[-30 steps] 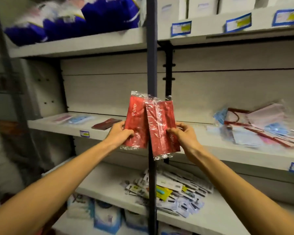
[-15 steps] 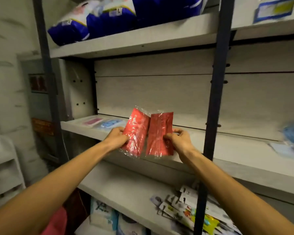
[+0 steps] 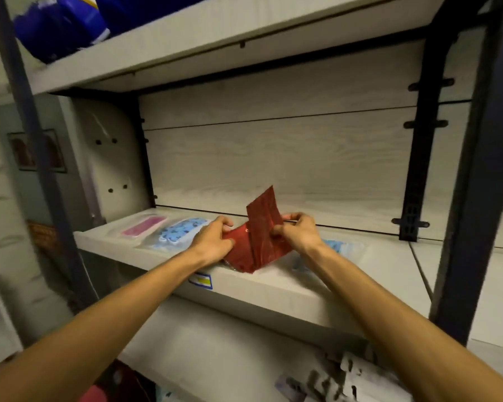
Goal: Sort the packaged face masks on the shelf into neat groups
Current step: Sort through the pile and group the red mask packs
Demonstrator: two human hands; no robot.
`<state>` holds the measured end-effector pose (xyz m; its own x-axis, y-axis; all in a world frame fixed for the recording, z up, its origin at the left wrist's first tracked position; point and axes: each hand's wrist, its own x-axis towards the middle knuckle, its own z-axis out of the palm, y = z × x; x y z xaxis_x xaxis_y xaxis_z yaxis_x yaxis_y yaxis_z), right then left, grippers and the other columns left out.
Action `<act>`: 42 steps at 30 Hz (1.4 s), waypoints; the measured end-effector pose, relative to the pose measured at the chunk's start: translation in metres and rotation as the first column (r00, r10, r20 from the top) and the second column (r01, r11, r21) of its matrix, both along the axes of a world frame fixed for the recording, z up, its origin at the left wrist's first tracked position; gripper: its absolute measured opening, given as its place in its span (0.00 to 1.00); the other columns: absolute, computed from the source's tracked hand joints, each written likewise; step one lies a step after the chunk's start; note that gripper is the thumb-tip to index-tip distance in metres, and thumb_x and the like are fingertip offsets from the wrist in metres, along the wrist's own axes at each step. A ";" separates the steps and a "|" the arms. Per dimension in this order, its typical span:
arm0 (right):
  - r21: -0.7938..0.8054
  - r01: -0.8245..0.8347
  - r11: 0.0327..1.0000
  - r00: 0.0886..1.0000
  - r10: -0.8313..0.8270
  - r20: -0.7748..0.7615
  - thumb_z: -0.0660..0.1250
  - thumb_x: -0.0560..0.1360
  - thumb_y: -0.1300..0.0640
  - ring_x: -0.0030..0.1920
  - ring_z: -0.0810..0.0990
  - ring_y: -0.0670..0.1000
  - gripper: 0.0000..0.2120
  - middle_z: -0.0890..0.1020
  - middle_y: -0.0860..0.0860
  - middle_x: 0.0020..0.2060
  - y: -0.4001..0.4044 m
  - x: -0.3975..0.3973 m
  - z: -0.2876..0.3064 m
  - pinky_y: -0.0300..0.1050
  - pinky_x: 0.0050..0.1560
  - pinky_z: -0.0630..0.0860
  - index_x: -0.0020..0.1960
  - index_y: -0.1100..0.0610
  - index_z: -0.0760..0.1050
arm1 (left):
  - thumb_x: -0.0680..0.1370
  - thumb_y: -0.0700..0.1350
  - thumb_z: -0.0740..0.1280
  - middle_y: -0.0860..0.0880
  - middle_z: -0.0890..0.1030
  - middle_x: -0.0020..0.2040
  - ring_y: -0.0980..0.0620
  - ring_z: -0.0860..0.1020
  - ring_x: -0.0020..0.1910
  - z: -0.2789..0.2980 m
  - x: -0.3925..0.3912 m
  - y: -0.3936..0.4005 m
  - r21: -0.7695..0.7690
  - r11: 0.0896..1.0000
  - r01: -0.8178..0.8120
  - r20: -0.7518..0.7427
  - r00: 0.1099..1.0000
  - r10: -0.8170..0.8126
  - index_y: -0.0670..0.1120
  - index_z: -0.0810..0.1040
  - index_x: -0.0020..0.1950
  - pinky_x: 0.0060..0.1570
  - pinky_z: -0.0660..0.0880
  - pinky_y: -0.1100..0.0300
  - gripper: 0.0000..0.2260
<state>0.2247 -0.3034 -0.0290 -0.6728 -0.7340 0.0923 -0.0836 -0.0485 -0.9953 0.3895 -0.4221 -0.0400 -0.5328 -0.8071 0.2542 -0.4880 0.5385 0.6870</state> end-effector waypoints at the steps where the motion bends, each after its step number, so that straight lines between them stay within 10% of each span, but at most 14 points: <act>1: 0.027 0.003 1.000 1.000 -0.003 -0.008 0.74 0.70 0.70 0.48 0.84 0.60 0.21 0.84 0.63 0.51 -0.005 -0.002 -0.006 0.57 0.55 0.82 0.61 0.62 0.73 | 0.76 0.39 0.67 0.51 0.80 0.59 0.47 0.80 0.58 -0.003 -0.002 -0.006 -0.019 1.000 0.002 0.029 1.000 -0.001 0.52 0.73 0.63 0.61 0.78 0.50 0.17; 5: 0.154 0.039 0.987 0.959 0.006 -0.282 0.75 0.70 0.63 0.48 0.84 0.56 0.18 0.84 0.56 0.49 -0.014 -0.006 -0.027 0.52 0.50 0.82 0.54 0.54 0.71 | 0.76 0.43 0.68 0.54 0.80 0.59 0.50 0.79 0.59 -0.023 -0.008 -0.019 -0.159 0.987 0.006 0.126 0.992 0.015 0.54 0.73 0.65 0.58 0.77 0.55 0.18; 10: 0.345 0.287 0.894 0.694 0.054 -0.718 0.73 0.69 0.46 0.51 0.81 0.55 0.17 0.83 0.50 0.48 -0.018 0.000 -0.037 0.47 0.48 0.77 0.53 0.51 0.73 | 0.77 0.43 0.67 0.56 0.82 0.56 0.52 0.81 0.55 -0.043 -0.008 -0.024 -0.216 0.973 -0.079 -0.047 0.996 0.071 0.55 0.75 0.60 0.56 0.79 0.52 0.13; 22: 0.443 0.542 0.714 0.517 0.131 -0.846 0.53 0.79 0.32 0.62 0.71 0.61 0.32 0.77 0.59 0.60 -0.010 0.033 -0.031 0.58 0.63 0.71 0.58 0.57 0.80 | 0.83 0.54 0.59 0.49 0.76 0.67 0.46 0.75 0.64 -0.039 0.003 -0.017 -0.461 0.888 -0.007 -0.003 1.000 0.007 0.50 0.78 0.60 0.63 0.72 0.50 0.13; 33: 0.448 0.526 0.723 0.399 0.255 -0.881 0.46 0.81 0.33 0.79 0.56 0.59 0.36 0.58 0.57 0.80 0.104 0.051 -0.044 0.56 0.77 0.56 0.82 0.53 0.49 | 0.80 0.69 0.49 0.45 0.60 0.81 0.44 0.59 0.79 -0.036 0.016 0.032 -0.630 0.659 0.410 0.466 0.879 -0.101 0.49 0.61 0.81 0.78 0.52 0.45 0.35; 42: 0.308 0.464 0.831 0.086 0.304 -0.949 0.54 0.83 0.44 0.61 0.77 0.54 0.23 0.76 0.53 0.64 0.273 0.043 -0.042 0.48 0.58 0.78 0.74 0.53 0.66 | 0.79 0.66 0.56 0.46 0.80 0.62 0.45 0.79 0.59 -0.031 0.001 0.161 -0.763 0.340 0.550 0.496 0.835 -0.238 0.47 0.75 0.69 0.58 0.73 0.50 0.28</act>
